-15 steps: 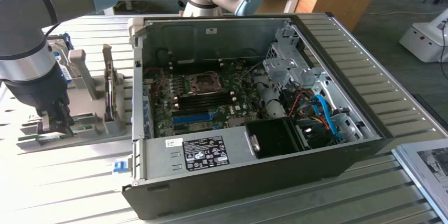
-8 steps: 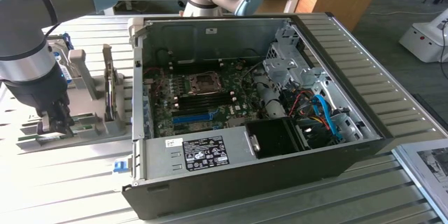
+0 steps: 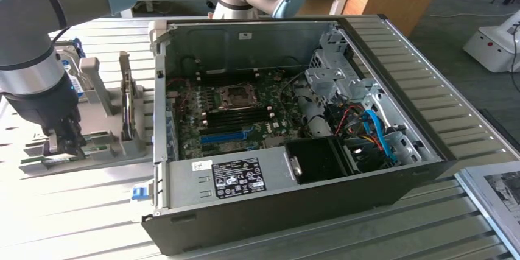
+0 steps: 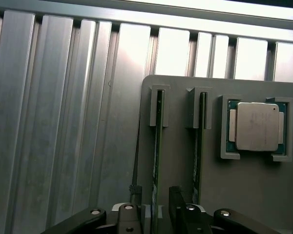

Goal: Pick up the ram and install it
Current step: 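Pick up the ram and move it above insertion slot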

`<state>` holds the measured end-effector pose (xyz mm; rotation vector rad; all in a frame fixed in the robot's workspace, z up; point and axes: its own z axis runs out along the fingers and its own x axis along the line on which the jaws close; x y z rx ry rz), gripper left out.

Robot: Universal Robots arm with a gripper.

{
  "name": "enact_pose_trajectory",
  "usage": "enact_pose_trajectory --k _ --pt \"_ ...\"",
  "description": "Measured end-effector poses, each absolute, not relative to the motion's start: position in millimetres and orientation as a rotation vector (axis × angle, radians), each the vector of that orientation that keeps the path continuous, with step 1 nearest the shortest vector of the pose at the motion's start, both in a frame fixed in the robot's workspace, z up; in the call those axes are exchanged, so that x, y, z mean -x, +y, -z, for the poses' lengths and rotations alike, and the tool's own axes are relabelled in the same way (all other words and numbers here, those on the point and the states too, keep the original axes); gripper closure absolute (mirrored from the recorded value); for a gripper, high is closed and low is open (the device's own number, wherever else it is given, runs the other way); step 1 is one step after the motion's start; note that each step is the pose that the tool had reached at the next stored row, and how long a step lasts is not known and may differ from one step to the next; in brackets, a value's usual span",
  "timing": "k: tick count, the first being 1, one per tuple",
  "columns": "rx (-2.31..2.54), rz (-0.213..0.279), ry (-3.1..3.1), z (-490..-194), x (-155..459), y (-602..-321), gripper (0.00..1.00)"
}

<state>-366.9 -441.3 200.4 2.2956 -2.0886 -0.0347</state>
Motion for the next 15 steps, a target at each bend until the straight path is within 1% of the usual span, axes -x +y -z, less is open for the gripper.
enact_pose_trajectory --k 3,4,15 --pt "-2.296 0.035 -2.089 -200.4 366.9 -441.3 0.66" --pt "-2.296 0.035 -2.089 -200.4 366.9 -441.3 0.73" --pt "-2.296 0.035 -2.089 -200.4 366.0 -441.8 0.73"
